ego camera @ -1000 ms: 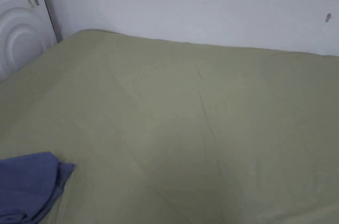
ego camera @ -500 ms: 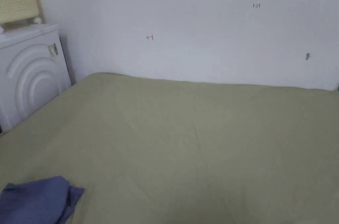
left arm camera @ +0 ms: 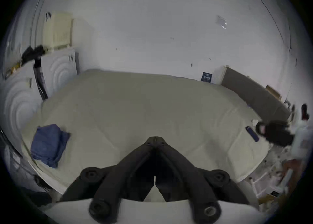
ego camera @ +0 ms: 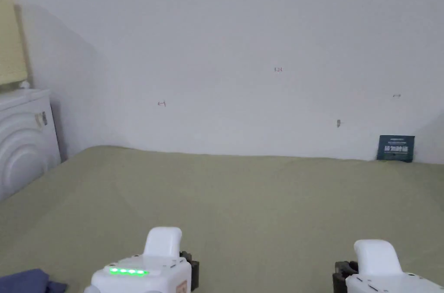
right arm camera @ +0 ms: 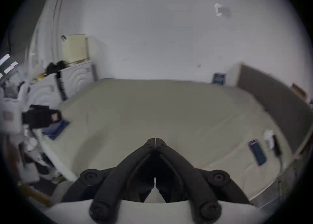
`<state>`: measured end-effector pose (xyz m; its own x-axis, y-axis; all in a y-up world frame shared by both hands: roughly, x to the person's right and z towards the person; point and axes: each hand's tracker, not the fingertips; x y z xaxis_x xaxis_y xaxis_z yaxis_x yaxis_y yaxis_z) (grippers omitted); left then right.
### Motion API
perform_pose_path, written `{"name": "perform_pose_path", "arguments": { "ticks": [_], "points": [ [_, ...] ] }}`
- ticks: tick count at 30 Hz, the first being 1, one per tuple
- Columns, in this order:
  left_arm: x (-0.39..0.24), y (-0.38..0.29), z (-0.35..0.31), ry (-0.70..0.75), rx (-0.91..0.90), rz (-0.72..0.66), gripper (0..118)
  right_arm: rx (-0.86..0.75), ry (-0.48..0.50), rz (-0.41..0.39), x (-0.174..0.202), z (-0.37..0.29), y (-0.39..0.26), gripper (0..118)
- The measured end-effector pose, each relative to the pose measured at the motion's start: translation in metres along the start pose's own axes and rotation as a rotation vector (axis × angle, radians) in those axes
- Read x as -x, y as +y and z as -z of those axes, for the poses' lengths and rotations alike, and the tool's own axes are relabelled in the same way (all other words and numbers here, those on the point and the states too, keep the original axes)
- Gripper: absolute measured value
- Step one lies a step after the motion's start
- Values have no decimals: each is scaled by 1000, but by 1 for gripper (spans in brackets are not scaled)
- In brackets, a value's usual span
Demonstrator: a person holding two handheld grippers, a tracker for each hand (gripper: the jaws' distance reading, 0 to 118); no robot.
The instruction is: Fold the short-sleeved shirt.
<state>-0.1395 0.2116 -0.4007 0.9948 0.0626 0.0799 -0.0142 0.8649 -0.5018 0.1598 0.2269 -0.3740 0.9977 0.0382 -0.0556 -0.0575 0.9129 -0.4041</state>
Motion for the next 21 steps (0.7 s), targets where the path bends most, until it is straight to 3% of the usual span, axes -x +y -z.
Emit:
{"name": "perform_pose_path", "arguments": {
  "ticks": [4, 7, 8, 11, 20, 21],
  "points": [
    [-52, -12, -18, 63, -164, 27, 0, -122, -211, -39, 0, 7, -15, 1],
    [-65, -10, -15, 131, -147, 46, 0, -90, -184, 129, -13, 5, -21, 1],
    [-66, -11, -15, 126, -137, 36, 0, -99, -201, 137, -15, 1, -23, 1],
    [-63, -8, -13, 115, -129, 12, 0, -119, -211, 79, -18, -4, -25, 1],
    [-65, 4, -15, 97, -138, 8, 0, -114, -215, 91, -33, -12, -15, 2],
    [-65, 6, -16, 88, -142, 9, 0, -119, -225, 80, -33, -13, -12, 12]
  ]
}}
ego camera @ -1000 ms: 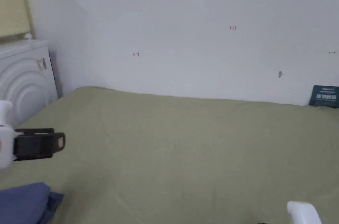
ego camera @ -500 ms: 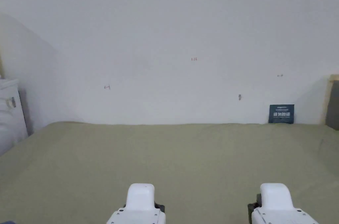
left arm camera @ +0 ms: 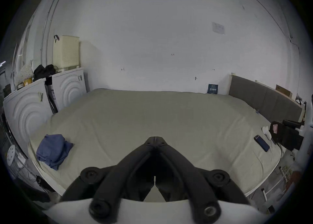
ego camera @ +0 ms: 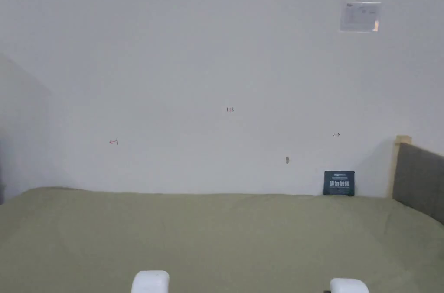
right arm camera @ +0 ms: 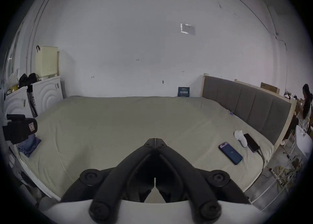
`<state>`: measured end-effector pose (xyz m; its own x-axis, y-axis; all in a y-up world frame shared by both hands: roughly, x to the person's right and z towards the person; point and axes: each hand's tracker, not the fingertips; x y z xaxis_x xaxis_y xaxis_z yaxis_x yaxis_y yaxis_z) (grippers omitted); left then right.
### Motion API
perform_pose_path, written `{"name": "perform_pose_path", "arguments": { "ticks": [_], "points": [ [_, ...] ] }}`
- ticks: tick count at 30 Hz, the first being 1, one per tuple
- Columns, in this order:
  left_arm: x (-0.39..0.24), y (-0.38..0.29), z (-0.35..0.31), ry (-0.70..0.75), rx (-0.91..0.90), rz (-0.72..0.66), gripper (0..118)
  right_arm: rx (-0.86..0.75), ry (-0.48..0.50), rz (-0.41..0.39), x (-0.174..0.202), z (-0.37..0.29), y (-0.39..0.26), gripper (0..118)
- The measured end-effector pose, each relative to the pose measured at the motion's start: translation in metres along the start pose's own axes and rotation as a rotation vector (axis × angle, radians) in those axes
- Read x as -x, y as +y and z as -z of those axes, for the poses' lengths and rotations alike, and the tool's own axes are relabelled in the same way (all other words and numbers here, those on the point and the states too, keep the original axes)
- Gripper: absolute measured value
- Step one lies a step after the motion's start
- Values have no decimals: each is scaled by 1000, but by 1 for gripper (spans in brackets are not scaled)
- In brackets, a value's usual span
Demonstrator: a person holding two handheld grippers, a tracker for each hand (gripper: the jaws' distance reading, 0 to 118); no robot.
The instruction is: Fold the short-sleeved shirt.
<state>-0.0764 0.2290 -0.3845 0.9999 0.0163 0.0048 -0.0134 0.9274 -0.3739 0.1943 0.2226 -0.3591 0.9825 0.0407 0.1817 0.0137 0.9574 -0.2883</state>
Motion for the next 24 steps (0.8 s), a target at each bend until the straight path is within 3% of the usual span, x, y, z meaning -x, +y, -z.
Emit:
{"name": "perform_pose_path", "arguments": {
  "ticks": [1, 2, 3, 5, 6, 8, 13, 15, 18, 22, 24],
  "points": [
    [0, 4, 0, -4, -3, 1, 3, -10, -10, -15, 0, -1, 3, 42],
    [-1, 8, -2, -4, -12, 4, 14, -46, -50, -37, 1, -3, 8, 78],
    [-1, 13, -5, -7, -34, 12, 44, -57, -56, -24, 1, -3, 12, 112],
    [2, 23, -8, -46, -93, 8, 113, -66, 75, 15, -4, -5, 23, 118],
    [3, 30, -8, -51, -77, 1, 117, -121, 46, 33, -4, -9, 25, 118],
    [5, 40, -14, -89, -102, -47, 118, -178, -33, 1, 0, -15, 30, 117],
    [12, 52, -20, -74, -166, -76, 118, -178, 0, -5, -4, -20, 45, 118],
    [14, 57, -23, -83, -182, -79, 118, -173, 28, 28, -9, -20, 49, 118],
    [13, 60, -27, -77, -212, -70, 118, -139, 125, 56, -15, -21, 58, 118],
    [6, 62, -31, 11, -266, -10, 118, -183, 96, 24, -11, -27, 62, 118],
    [7, 65, -32, -3, -271, -55, 118, -199, 100, 16, -10, -29, 62, 118]
  ]
}}
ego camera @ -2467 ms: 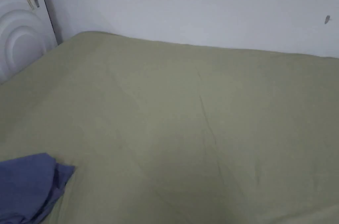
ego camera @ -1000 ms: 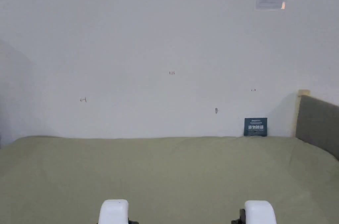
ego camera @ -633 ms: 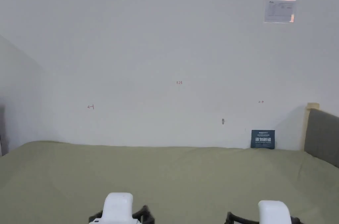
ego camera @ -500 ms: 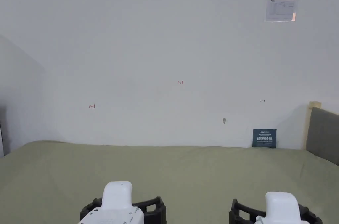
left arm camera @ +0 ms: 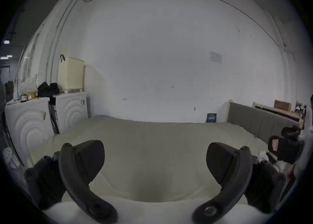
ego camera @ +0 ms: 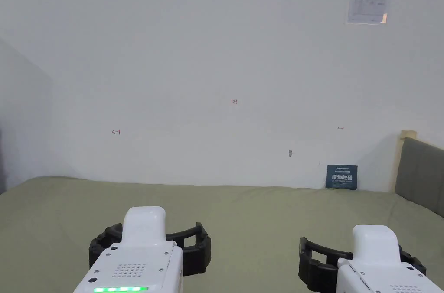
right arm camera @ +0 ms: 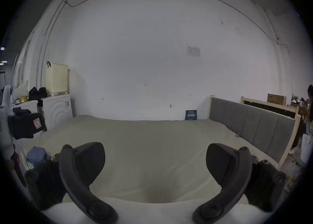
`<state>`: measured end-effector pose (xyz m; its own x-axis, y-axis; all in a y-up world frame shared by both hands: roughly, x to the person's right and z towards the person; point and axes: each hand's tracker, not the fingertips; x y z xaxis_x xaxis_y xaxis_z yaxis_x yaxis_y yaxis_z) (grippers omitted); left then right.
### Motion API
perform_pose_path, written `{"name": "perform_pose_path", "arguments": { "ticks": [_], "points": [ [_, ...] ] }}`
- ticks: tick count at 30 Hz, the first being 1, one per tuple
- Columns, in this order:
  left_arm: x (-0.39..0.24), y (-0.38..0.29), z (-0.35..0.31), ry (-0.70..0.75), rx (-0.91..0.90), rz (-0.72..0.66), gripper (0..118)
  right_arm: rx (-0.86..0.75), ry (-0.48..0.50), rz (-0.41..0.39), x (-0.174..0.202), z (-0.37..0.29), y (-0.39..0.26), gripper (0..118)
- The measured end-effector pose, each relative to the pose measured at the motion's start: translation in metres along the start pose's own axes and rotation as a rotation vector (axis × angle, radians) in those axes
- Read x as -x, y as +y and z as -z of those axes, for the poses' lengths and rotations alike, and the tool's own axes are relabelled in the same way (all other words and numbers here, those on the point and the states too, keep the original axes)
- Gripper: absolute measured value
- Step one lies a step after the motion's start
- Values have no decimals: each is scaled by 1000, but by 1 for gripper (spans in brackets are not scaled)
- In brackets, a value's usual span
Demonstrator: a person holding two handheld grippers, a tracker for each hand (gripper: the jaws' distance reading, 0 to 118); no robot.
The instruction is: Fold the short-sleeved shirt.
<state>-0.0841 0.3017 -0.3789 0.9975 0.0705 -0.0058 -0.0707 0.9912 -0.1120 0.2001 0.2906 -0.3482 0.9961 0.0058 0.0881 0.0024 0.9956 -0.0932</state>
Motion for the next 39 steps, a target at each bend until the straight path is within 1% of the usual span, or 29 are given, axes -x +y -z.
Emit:
{"name": "perform_pose_path", "arguments": {
  "ticks": [2, 3, 5, 7, 8, 9, 12, 15, 17, 19, 23, 26, 30, 33, 36, 39],
  "points": [
    [5, 1, 1, -52, 9, -80, 118, -1, 5, 8, 0, 0, 0, 118],
    [8, 1, 2, -55, 21, -116, 118, 10, 11, 40, 0, 0, 1, 118],
    [13, 0, 5, -28, 36, -142, 118, 31, -12, 55, -1, 2, 3, 118],
    [16, -1, 8, 11, 50, -128, 118, 36, -21, 50, -1, 4, 3, 118],
    [16, -1, 9, 53, 64, -110, 118, 38, -35, 39, -1, 4, 4, 118],
    [17, -2, 10, 59, 56, -98, 118, 25, -53, 19, 0, 4, 4, 118],
    [19, -1, 10, 60, 69, -90, 118, 25, -72, -21, 2, 4, 8, 118],
    [22, 1, 9, 22, 73, -103, 118, 55, -79, -27, 5, 7, 11, 117],
    [23, 1, 9, 14, 57, -102, 118, 84, -101, -20, 6, 11, 11, 117],
    [21, 3, 9, 14, 51, -73, 118, 109, -116, -11, 6, 13, 11, 118],
    [15, 7, 10, 37, 45, -25, 118, 135, -98, 55, 1, 17, 12, 117],
    [15, 9, 9, 38, 44, -23, 118, 160, -106, 70, 0, 18, 16, 118],
    [16, 11, 11, 55, 59, -28, 118, 176, -114, 27, 4, 20, 20, 118],
    [15, 11, 11, 62, 59, -21, 118, 172, -104, 33, 3, 20, 23, 117],
    [16, 12, 12, 44, 63, -32, 118, 188, -94, 60, 1, 24, 24, 118],
    [16, 12, 13, 54, 70, -23, 118, 183, -103, 58, 2, 26, 24, 117]
  ]
}}
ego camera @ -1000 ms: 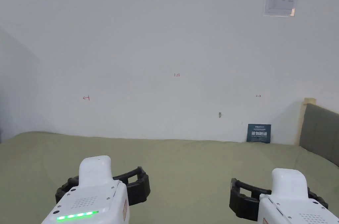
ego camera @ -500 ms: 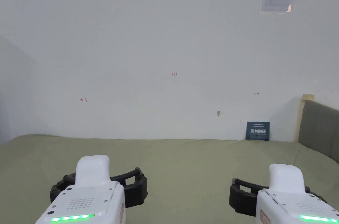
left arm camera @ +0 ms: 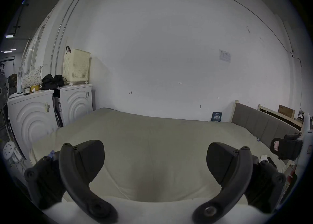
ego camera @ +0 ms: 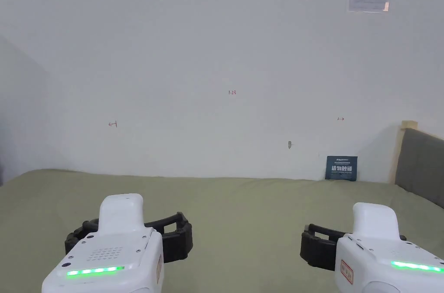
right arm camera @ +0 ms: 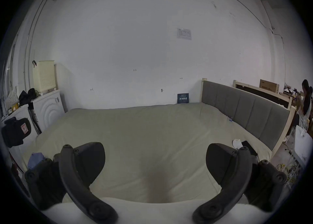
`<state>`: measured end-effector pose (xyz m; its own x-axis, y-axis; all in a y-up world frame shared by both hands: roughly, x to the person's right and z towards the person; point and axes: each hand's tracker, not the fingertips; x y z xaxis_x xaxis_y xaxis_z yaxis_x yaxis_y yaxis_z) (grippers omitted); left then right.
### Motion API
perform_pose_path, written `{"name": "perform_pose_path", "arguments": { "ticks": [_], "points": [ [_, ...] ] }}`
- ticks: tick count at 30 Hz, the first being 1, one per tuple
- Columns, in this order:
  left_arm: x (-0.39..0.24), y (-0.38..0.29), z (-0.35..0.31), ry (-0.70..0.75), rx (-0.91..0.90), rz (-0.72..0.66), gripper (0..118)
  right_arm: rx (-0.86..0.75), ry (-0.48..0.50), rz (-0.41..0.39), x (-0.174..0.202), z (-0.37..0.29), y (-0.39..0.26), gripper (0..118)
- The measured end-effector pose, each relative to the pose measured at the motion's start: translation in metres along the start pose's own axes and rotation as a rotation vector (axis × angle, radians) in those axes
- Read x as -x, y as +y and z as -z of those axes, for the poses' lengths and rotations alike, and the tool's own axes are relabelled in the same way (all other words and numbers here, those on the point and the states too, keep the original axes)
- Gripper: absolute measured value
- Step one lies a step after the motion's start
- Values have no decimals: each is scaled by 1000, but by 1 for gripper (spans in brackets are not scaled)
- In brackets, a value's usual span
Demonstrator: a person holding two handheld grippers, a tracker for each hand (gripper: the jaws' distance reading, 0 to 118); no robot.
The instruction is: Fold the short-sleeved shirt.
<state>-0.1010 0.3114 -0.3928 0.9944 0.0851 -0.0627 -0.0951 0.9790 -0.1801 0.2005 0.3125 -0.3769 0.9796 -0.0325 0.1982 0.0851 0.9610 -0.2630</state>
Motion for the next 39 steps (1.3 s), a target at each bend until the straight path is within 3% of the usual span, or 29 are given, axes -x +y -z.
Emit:
{"name": "perform_pose_path", "arguments": {
  "ticks": [23, 39],
  "points": [
    [-12, -3, 5, -32, 31, 34, 118, -15, -1, -60, 6, 9, 9, 117],
    [-18, -8, 7, -47, 59, 39, 118, 7, 79, -74, 14, 0, 1, 117]
  ]
}}
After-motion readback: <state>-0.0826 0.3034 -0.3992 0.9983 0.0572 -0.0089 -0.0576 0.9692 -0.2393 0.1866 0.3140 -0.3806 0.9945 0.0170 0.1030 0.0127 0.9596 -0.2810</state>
